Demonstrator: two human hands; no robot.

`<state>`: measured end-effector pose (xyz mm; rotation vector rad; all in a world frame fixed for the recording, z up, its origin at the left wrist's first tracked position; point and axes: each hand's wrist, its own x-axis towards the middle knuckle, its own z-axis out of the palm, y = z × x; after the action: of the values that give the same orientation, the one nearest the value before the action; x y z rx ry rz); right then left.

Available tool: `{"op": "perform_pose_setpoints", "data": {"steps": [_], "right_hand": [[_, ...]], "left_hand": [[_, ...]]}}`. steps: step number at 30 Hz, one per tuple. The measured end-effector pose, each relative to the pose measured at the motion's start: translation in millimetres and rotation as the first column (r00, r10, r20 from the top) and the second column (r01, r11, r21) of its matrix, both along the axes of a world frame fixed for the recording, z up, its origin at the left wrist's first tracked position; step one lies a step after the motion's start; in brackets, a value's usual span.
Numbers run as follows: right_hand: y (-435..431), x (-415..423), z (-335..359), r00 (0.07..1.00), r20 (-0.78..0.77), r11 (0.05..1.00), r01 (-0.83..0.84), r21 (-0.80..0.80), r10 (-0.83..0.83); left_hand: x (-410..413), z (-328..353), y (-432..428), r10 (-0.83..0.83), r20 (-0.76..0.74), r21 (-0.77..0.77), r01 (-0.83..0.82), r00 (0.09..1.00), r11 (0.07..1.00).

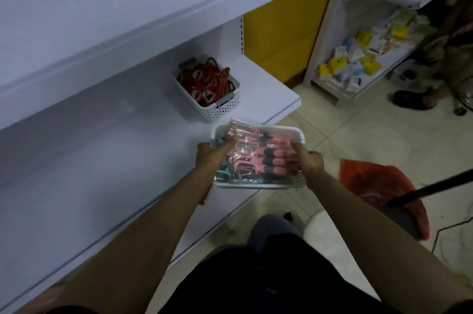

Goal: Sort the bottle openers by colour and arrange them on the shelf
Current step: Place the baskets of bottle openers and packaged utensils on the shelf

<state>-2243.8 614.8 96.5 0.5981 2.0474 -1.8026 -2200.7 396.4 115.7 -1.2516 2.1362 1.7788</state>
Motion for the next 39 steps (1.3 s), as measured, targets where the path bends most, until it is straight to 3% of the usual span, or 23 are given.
{"op": "perform_pose_setpoints", "data": {"steps": [3,8,14,16,19,24,26,29,33,37,39], "right_hand": [[-3,-26,7,1.0,0.017,1.0,-0.006,0.022,0.005],[-19,-78,19,0.987,0.003,0.977,-0.16,0.14,0.161],[-35,-148,4,0.917,-0.116,0.889,-0.329,0.319,0.381],[-39,-180,-3,0.873,-0.13,0.808,-0.366,0.463,0.47],[-46,-228,-20,0.704,-0.153,0.605,-0.455,0.653,0.694],[-51,-287,-45,0.438,-0.316,0.517,-0.486,0.705,0.842],[-50,-302,-52,0.371,-0.354,0.504,-0.482,0.717,0.859],[-43,-320,-76,0.291,-0.378,0.477,-0.541,0.693,0.879],[-40,-323,-82,0.31,-0.407,0.505,-0.64,0.579,0.859],[-34,-315,-66,0.282,-0.444,0.508,-0.66,0.553,0.85],[-29,-316,-64,0.31,-0.454,0.528,-0.682,0.506,0.835]], "left_hand": [[-8,-5,-1,0.038,0.002,0.071,-0.038,0.999,0.997],[-18,-19,-2,0.148,0.015,0.158,-0.148,0.989,0.976],[-44,-40,-2,0.266,-0.06,0.127,-0.257,0.962,0.958],[-54,-50,6,0.299,-0.108,0.109,-0.288,0.948,0.952],[-71,-67,27,0.442,-0.21,0.112,-0.428,0.872,0.897],[-104,-88,61,0.638,-0.377,0.083,-0.662,0.672,0.745],[-112,-87,68,0.688,-0.463,0.092,-0.741,0.56,0.665],[-115,-99,70,0.719,-0.512,0.217,-0.739,0.47,0.638],[-112,-104,75,0.663,-0.573,0.327,-0.608,0.481,0.723],[-113,-97,93,0.696,-0.562,0.386,-0.602,0.447,0.699],[-115,-96,101,0.699,-0.551,0.388,-0.602,0.456,0.698]]}}
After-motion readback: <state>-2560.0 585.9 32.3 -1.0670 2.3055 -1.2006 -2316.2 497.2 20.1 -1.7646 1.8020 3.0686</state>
